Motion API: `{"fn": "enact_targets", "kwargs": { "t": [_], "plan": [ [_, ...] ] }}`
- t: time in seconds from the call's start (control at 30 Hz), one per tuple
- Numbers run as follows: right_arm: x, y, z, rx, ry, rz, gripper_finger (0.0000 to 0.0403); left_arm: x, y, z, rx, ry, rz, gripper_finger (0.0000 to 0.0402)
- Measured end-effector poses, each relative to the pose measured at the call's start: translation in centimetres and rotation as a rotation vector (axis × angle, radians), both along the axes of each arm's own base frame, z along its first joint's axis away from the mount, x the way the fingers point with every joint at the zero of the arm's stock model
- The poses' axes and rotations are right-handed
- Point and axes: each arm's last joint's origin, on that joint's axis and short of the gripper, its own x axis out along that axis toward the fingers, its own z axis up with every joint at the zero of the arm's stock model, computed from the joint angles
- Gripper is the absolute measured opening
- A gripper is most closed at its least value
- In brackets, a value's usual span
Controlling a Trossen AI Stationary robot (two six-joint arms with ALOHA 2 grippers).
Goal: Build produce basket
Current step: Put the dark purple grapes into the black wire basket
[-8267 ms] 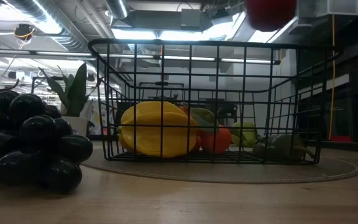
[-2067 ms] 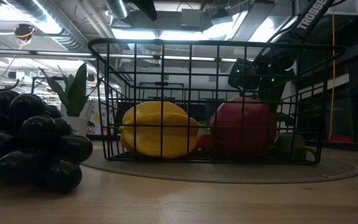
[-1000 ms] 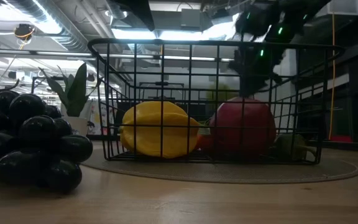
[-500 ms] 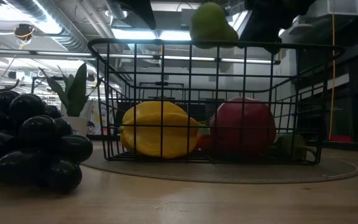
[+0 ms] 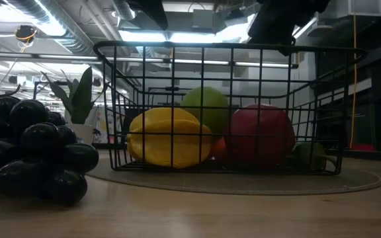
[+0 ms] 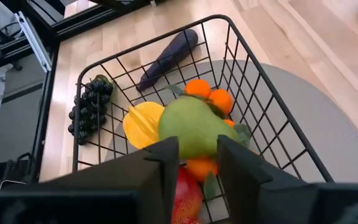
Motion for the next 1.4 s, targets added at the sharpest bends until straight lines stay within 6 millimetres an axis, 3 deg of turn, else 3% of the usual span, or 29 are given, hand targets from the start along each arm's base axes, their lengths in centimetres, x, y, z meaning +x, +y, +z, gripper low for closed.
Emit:
{"fn": "enact_targets", "kwargs": {
  "t": [0.27, 0.57, 0.83, 1.0, 1.17, 1.4],
  "plan": [
    [0.0, -0.4, 0.1, -0.12, -0.01, -0.022, 0.0119, 0.0, 0.0, 0.0, 0.0, 0.0, 0.0, 0.0077],
    [0.1, -0.8, 0.2, -0.464, 0.006, 0.024, 0.0119, 0.0, 0.0, 0.0, 0.003, 0.002, -0.002, 0.0077],
    [0.0, -0.8, 0.1, -0.456, 0.011, 0.017, 0.0119, -1.2, -0.3, -1.1, -0.05, 0.135, 0.033, 0.0077],
    [0.0, -0.8, 0.1, -0.458, 0.016, 0.018, 0.0119, -2.6, -2.0, -1.9, -0.259, 0.202, 0.125, 0.0077],
    [0.0, -0.8, 0.1, -0.458, 0.015, 0.018, 0.0119, -3.3, -4.7, -2.1, -0.468, 0.23, 0.087, 0.0077],
    [0.0, -0.8, 0.1, -0.428, 0.011, 0.012, 0.0119, -4.5, -8.1, -2.4, -0.579, 0.253, 0.099, 0.0076]
  ]
}}
